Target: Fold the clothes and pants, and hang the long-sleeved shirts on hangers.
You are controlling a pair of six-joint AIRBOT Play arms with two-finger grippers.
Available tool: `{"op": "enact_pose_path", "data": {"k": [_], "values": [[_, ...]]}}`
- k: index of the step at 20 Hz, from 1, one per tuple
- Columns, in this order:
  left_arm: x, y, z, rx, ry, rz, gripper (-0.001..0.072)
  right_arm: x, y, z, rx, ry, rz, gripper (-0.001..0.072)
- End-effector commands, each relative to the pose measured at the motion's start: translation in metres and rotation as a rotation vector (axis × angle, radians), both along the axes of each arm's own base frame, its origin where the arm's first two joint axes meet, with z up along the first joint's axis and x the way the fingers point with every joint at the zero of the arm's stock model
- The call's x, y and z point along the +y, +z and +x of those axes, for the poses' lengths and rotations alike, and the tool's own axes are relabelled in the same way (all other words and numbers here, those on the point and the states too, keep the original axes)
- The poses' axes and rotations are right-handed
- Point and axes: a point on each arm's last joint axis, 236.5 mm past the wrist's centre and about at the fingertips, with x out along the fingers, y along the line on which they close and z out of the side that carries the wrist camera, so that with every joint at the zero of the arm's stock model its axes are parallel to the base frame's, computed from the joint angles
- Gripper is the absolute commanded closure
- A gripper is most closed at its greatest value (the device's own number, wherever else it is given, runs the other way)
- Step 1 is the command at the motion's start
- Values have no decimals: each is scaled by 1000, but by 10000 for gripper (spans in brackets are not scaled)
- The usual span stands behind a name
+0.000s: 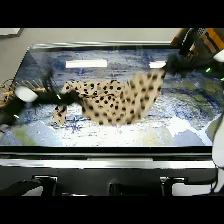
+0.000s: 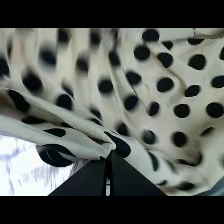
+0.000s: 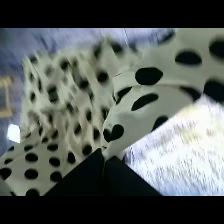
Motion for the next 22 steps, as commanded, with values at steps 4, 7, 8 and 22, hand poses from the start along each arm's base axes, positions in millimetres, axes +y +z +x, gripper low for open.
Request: {"op": "enact_pose_path", "data": {"k": [4,7,8,22], "values": [[60,298,-22,-643,107,118,691,-25,316,-111,-832,-296,-50,693],[76,367,-80,-793,180,85,690,-39,365,-203,-971,-407,-186,692],[83,378,-99,-805,217,73,690,-42,375,-234,-1004,-438,-225,692],[92,284,-86,-488,255,110,690,-33,286,-179,-574,-383,-76,692]]}}
